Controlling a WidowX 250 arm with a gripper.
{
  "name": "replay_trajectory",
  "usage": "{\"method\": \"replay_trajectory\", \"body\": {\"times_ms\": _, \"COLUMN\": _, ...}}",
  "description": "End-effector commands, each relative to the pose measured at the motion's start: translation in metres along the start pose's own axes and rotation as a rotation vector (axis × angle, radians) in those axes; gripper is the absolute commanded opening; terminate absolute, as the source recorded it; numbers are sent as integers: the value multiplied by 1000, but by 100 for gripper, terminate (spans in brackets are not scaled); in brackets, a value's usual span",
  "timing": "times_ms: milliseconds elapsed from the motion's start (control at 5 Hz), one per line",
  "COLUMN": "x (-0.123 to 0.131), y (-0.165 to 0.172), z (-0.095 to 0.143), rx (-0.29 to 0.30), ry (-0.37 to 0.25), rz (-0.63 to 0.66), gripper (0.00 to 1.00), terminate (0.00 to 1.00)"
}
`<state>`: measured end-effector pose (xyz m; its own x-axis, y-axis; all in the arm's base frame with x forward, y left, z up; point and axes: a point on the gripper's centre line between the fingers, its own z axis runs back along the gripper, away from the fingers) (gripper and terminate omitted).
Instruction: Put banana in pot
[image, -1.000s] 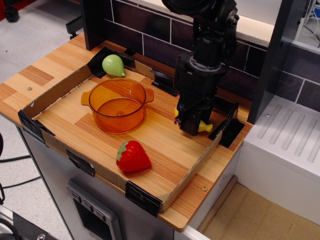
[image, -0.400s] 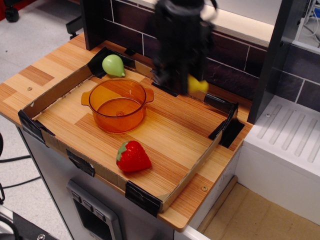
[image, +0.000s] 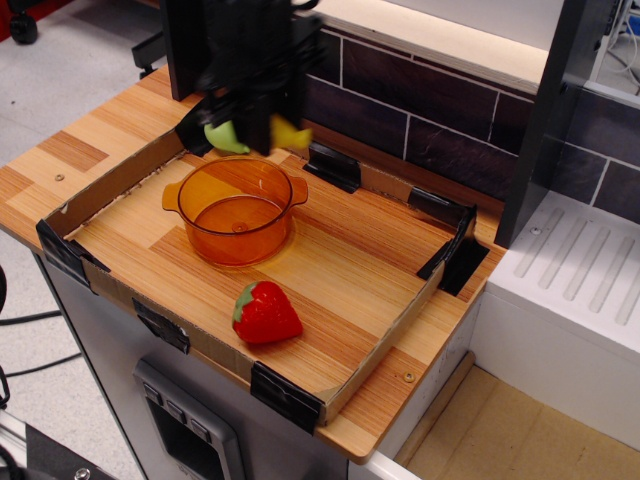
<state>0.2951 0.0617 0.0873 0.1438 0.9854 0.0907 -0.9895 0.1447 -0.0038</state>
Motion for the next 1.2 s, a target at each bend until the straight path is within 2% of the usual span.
{"method": "replay_trajectory", "body": {"times_ms": 0, "x": 38, "y": 2, "z": 0, "rx": -38, "ry": -47, "rz": -38, "gripper": 0, "terminate": 0}}
{"method": "replay_trajectory", "body": {"times_ms": 400, "x": 33, "y": 6, "z": -6, "rx": -21, "ry": -46, "rz": -58, "gripper": 0, "terminate": 0}}
{"method": "replay_trajectory", "body": {"times_ms": 600, "x": 27, "y": 5, "z": -7, "rx": 27, "ry": -38, "rz": -54, "gripper": 100, "terminate": 0}}
{"method": "replay_trajectory", "body": {"times_ms": 800, "x": 29, "y": 4, "z": -7, "rx": 38, "ry": -37, "rz": -35, "gripper": 100, "terminate": 0}}
{"method": "replay_trajectory", "body": {"times_ms": 1000, "x": 27, "y": 2, "z": 3, "rx": 24, "ry": -20, "rz": -35, "gripper": 100, "terminate": 0}}
